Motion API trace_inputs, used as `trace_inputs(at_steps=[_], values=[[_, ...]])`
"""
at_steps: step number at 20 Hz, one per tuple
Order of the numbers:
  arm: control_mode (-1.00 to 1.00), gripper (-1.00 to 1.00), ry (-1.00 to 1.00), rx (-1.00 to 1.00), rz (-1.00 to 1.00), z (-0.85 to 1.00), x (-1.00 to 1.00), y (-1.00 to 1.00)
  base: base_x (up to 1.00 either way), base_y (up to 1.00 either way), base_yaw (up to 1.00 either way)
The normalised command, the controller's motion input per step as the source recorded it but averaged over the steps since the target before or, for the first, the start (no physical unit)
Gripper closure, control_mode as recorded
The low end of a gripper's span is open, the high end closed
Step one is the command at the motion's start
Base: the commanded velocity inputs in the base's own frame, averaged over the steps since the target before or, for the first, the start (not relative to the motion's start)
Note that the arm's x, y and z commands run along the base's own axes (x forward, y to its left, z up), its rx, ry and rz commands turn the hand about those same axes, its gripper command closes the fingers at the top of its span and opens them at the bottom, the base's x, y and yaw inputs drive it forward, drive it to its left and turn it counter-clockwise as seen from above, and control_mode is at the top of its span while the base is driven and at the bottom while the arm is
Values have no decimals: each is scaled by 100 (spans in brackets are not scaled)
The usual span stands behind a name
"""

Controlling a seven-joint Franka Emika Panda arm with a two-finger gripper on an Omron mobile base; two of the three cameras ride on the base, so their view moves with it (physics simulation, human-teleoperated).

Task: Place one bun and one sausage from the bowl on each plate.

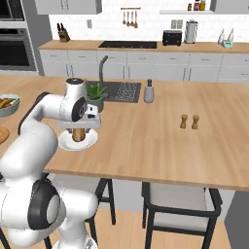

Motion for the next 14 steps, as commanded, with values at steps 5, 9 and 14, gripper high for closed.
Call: trace_inputs(at_steps=[5,9,14], values=[[-100,100,3,0,-1,-54,100,37,0,0,0],[-100,100,25,-1,0,-25,93,13,0,0,0],[-100,100,42,-7,1,-15,31,14,0,0,0]])
